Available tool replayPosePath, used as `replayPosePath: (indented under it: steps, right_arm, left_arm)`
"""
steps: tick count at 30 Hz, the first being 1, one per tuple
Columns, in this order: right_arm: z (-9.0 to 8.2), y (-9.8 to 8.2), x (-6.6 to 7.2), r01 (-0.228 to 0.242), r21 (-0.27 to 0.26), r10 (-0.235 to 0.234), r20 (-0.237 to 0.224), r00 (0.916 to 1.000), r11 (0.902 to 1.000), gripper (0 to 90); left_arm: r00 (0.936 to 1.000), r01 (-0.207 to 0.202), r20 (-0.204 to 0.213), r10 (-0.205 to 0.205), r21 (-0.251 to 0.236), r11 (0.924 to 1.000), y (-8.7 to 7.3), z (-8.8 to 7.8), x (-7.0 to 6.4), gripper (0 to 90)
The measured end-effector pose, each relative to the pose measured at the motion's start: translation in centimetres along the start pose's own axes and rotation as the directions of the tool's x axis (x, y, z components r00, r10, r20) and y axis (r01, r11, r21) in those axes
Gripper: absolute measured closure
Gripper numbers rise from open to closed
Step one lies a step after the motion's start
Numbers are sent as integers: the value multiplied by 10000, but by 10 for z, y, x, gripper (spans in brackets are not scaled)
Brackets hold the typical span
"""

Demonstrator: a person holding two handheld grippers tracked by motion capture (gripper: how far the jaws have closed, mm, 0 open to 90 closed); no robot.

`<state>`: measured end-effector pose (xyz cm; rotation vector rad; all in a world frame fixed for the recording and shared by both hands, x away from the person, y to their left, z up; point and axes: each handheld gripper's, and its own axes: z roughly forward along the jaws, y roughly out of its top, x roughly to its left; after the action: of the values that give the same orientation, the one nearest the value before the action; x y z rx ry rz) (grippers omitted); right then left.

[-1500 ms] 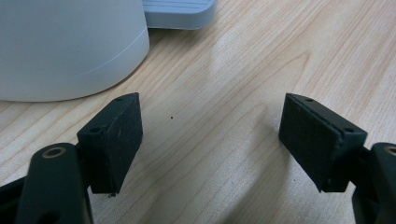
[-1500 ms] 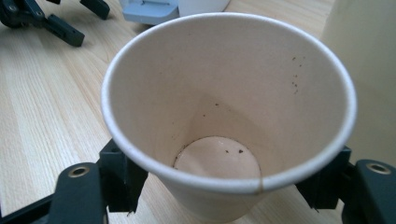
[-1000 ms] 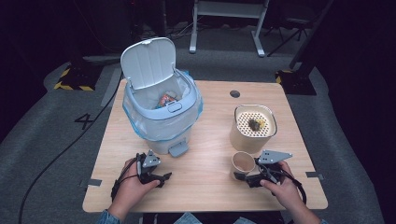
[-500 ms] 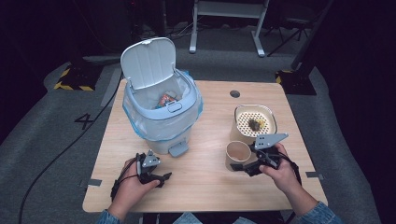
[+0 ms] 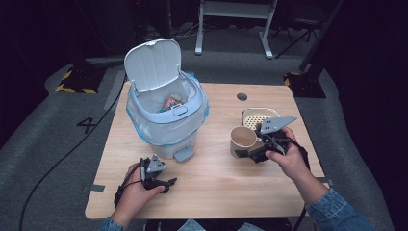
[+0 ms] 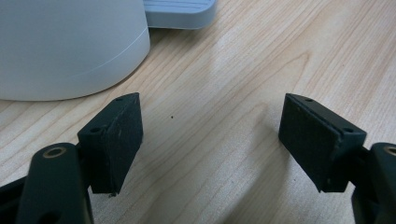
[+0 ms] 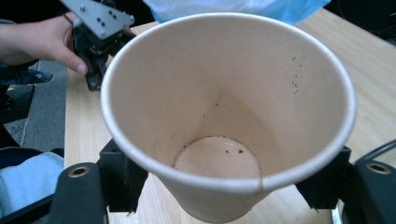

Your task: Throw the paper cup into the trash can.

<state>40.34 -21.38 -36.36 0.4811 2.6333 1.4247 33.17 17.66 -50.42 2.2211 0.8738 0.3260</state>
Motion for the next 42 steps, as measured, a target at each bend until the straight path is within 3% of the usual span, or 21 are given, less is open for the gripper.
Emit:
replayPosePath:
  steps: [11,16,21,27,42]
  right_arm:
    - [-8,47,-20,49,-218,-45,175,9998,9998,297]
    - [-8,64,-29,-523,-760,571,621,9964,9957,297]
    - [-8,80,-37,-379,-768,455,989,9941,9963,297]
    - [-3,100,-43,-265,-687,355,1322,9906,9973,295]
    - [26,158,-44,37,-1476,194,1545,9878,9890,291]
  left_arm:
    - [10000,-11,-18,11,10,10000,0,0,0,225]
    - [10000,0,-2,0,0,10000,0,0,0,225]
    - [10000,4,-3,-4,0,10000,0,0,0,225]
    - [10000,12,6,-12,19,10000,0,0,0,224]
    - [10000,-4,8,4,14,10000,1,1,1,224]
